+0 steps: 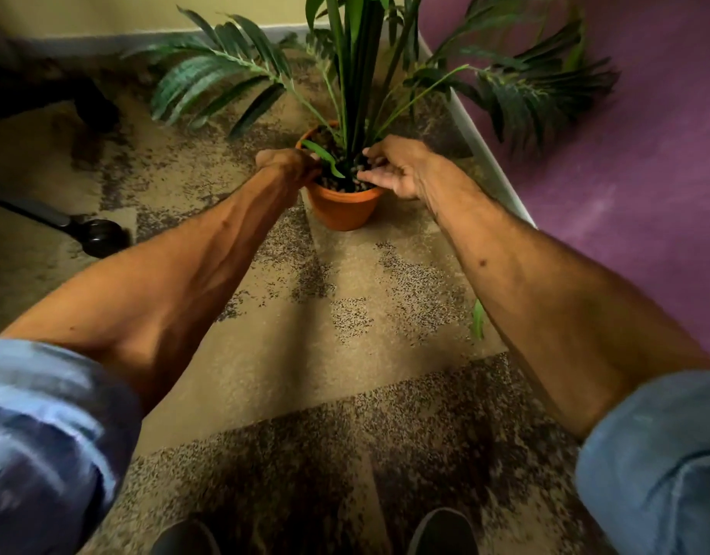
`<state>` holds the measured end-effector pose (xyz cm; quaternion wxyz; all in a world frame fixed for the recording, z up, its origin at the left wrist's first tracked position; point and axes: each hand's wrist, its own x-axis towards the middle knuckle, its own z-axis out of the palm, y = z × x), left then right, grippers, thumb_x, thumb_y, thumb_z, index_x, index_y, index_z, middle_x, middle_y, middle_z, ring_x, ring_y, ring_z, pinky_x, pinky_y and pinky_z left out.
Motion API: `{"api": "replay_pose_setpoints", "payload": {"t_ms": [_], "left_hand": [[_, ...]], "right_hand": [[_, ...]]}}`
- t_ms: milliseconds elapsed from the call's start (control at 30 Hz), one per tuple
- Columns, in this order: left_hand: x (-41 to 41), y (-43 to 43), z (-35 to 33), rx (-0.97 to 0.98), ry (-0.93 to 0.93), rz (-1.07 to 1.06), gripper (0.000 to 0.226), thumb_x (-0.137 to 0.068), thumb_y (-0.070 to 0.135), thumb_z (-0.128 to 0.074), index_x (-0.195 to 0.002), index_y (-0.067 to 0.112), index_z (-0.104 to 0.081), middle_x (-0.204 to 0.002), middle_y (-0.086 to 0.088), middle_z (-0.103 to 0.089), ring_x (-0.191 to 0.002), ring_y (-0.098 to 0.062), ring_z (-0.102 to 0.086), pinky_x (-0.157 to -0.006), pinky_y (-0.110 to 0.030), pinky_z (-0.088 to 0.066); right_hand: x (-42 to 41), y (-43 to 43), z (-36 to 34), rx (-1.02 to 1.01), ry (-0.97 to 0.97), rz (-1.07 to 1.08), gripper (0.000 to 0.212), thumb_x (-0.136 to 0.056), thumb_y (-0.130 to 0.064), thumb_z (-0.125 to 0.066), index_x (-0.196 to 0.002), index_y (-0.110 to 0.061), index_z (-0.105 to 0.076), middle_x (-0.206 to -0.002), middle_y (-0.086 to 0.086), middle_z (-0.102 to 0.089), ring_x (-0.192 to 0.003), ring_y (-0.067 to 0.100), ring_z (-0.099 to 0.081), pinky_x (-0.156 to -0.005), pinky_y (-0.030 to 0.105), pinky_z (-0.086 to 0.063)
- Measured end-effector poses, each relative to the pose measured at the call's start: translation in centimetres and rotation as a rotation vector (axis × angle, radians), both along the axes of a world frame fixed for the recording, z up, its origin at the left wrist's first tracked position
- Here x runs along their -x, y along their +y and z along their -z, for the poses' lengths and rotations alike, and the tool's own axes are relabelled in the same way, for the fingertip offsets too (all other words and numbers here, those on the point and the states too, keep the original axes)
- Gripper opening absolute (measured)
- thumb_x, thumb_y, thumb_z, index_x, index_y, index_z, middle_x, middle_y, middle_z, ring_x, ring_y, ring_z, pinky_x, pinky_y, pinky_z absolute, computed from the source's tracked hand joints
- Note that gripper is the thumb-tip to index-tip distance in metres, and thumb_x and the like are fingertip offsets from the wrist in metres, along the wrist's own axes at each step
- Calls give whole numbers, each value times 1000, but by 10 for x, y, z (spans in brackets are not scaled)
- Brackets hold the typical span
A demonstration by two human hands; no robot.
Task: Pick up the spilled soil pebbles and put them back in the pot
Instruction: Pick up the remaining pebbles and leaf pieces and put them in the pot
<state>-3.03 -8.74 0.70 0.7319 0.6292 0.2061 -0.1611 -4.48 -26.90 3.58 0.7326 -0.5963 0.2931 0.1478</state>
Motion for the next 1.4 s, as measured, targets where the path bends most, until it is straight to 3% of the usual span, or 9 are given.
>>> {"api": "replay_pose_setpoints", "payload": {"t_ms": [233,400,567,733,900,967,1100,1200,1400], "left_hand": [[-7,-8,0,-87,-8,-242,17,-89,6,-78,-81,1,-64,-92,-15,-78,-60,-22,-76,-55,-28,-63],[18,-13,-4,-144,-93,-295,28,-98,14,-61,-74,4,-72,-64,-11,-75,-48,-20,-71,-50,-30,-58],[84,-45,8,-460,-107,-195,36,-92,43,-62,-94,10,-77,-105,-17,-79,-98,-34,-77,-86,-46,-63],[168,-98,35,-402,-113,280,29,-102,23,-55,-81,13,-71,-70,-6,-65,-49,-22,-55,-35,-17,-36],[234,-115,66,-561,-92,1220,13,-106,9,-55,-111,4,-66,-95,-13,-67,-61,-14,-66,-49,-23,-58],[254,-115,84,-577,-174,1425,19,-96,10,-74,-110,4,-63,-96,-12,-64,-74,-15,-65,-76,-29,-63],[275,-102,111,-885,-526,1607,52,-84,25,-86,-126,13,-57,-120,-7,-58,-100,-19,-60,-81,-27,-53],[284,-94,122,-890,-645,1606,51,-82,27,-85,-123,18,-57,-125,-6,-55,-109,-24,-61,-93,-37,-56],[281,-91,130,-790,-762,1625,14,-93,16,-75,-102,14,-64,-103,-2,-65,-95,-23,-67,-88,-43,-58]], "right_hand": [[11,-17,-14,-14,-44,84,26,-104,7,-43,-126,10,-56,-124,33,-66,-90,35,-76,-49,29,-63],[41,-42,-19,-68,20,45,19,-106,-1,-44,-103,3,-62,-114,22,-74,-69,23,-77,-65,24,-64],[105,-60,-1,-70,29,67,21,-108,-6,-45,-110,-3,-66,-110,16,-75,-75,21,-77,-64,23,-63],[189,-68,45,116,106,4,31,-109,-9,-47,-131,0,-66,-124,17,-75,-96,25,-74,-77,30,-66],[283,-98,96,548,143,-188,19,-107,-8,-50,-117,2,-63,-90,14,-73,-57,19,-67,-41,25,-51],[317,-108,109,864,212,-426,20,-104,-18,-57,-120,-6,-62,-94,10,-70,-73,23,-71,-62,34,-60],[367,-114,126,1227,393,-762,40,-101,-41,-59,-131,-15,-59,-127,12,-60,-126,32,-60,-110,42,-49],[391,-117,140,1200,375,-939,41,-102,-39,-61,-132,-11,-57,-131,13,-58,-128,29,-58,-108,41,-51],[390,-107,152,1066,298,-652,15,-100,-17,-59,-111,-13,-70,-109,10,-72,-104,27,-72,-93,39,-62]]}}
